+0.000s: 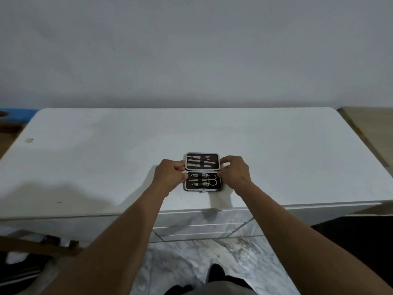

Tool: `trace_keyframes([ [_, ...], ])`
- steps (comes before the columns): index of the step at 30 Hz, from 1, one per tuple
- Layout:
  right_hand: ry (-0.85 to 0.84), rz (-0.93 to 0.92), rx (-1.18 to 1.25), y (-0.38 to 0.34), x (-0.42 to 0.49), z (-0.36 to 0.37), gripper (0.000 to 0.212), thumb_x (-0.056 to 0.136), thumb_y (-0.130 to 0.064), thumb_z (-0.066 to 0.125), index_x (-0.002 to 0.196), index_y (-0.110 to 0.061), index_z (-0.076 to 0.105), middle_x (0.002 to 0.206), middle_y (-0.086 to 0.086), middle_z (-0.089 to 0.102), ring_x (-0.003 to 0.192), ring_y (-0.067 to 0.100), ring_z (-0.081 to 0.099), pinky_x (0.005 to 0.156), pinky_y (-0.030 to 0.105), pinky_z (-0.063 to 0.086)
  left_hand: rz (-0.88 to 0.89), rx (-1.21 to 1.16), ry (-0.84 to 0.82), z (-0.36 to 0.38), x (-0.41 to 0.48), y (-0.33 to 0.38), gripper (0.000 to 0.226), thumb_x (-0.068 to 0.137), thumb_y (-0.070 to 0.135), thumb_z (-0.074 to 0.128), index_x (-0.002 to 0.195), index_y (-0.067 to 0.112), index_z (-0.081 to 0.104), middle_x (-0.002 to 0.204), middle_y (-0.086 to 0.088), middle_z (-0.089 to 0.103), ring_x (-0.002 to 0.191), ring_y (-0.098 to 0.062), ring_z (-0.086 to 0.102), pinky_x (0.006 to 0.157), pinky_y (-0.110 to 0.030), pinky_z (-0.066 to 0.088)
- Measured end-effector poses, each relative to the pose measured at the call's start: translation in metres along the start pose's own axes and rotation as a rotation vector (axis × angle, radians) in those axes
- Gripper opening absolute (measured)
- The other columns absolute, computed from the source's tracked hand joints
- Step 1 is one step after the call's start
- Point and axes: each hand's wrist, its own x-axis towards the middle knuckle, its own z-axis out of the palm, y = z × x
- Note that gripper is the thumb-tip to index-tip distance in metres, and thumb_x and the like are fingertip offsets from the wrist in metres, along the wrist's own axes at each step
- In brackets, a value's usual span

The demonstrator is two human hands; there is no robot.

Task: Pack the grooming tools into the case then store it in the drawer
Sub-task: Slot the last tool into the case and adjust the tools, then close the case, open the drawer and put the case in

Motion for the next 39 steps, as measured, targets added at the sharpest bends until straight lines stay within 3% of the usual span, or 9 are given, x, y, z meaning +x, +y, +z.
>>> trace_keyframes([
  [4,0.026,-0.07,-0.001,0.004,-0.005,0.003,0.032,0.076,-0.005,0.057,0.103,-0.018,0.068,0.093,0.004,0.073,0.09,0.024,0.067,0.082,0.03,0.052,0.017,-0.076,0.069,0.005,-0.001,-0.008,0.047,0.075,-0.004,0.077,0.118,0.014,0.069,0.099,0.0,0.07,0.098,-0.019,0.068,0.095,-0.04,0.054],
  [10,0.053,-0.019,0.172,0.006,-0.009,0.005,0.028,0.075,-0.004,0.064,0.097,-0.021,0.069,0.085,-0.007,0.071,0.088,0.019,0.069,0.088,0.037,0.056,-0.004,-0.126,0.094,0.003,0.001,-0.007,0.038,0.072,-0.006,0.078,0.106,0.01,0.071,0.093,-0.003,0.073,0.089,-0.019,0.07,0.084,-0.037,0.059],
  [17,0.131,-0.052,0.174,0.013,-0.017,0.012,0.028,0.074,-0.013,0.065,0.096,-0.029,0.071,0.088,-0.011,0.074,0.087,0.015,0.069,0.087,0.04,0.057,0.051,-0.088,0.079,0.002,-0.001,-0.01,0.025,0.076,0.001,0.075,0.095,0.015,0.069,0.085,0.001,0.074,0.081,-0.015,0.071,0.077,-0.028,0.058],
  [25,0.124,-0.102,0.193,0.022,-0.02,0.013,0.019,0.076,-0.016,0.067,0.088,-0.031,0.066,0.086,-0.011,0.076,0.082,0.008,0.071,0.083,0.041,0.058,0.168,-0.054,0.131,0.006,-0.008,-0.018,0.023,0.075,0.002,0.073,0.084,0.022,0.066,0.077,0.004,0.073,0.078,-0.011,0.069,0.081,-0.033,0.057],
  [29,0.082,-0.123,0.221,0.025,-0.022,0.012,0.018,0.081,-0.022,0.066,0.098,-0.029,0.066,0.097,-0.009,0.075,0.085,0.006,0.071,0.085,0.038,0.058,0.244,-0.02,0.204,0.01,-0.016,-0.021,0.015,0.084,0.013,0.071,0.087,0.027,0.068,0.082,0.01,0.074,0.082,-0.005,0.069,0.083,-0.031,0.055],
  [32,0.072,-0.132,0.219,0.025,-0.02,0.011,0.017,0.083,-0.025,0.064,0.1,-0.029,0.064,0.099,-0.006,0.076,0.085,0.007,0.07,0.08,0.029,0.056,0.251,-0.055,0.207,0.012,-0.015,-0.023,0.012,0.086,0.02,0.071,0.085,0.031,0.067,0.079,0.011,0.074,0.077,-0.006,0.07,0.08,-0.038,0.058],
  [36,0.044,-0.166,0.22,0.023,-0.019,0.009,0.033,0.086,-0.025,0.062,0.117,-0.037,0.058,0.1,-0.011,0.075,0.089,0.002,0.069,0.081,0.025,0.052,0.21,-0.121,0.172,0.012,-0.009,-0.024,0.021,0.088,0.018,0.067,0.094,0.038,0.067,0.082,0.005,0.075,0.078,-0.016,0.072,0.08,-0.048,0.058],
  [39,0.047,-0.173,0.245,0.02,-0.023,0.006,0.029,0.087,-0.023,0.061,0.113,-0.035,0.063,0.097,-0.01,0.075,0.086,-0.001,0.067,0.072,0.013,0.047,0.254,-0.079,0.191,0.012,-0.01,-0.027,0.026,0.089,0.013,0.063,0.088,0.039,0.065,0.077,0.006,0.073,0.075,-0.018,0.07,0.077,-0.049,0.057],
])
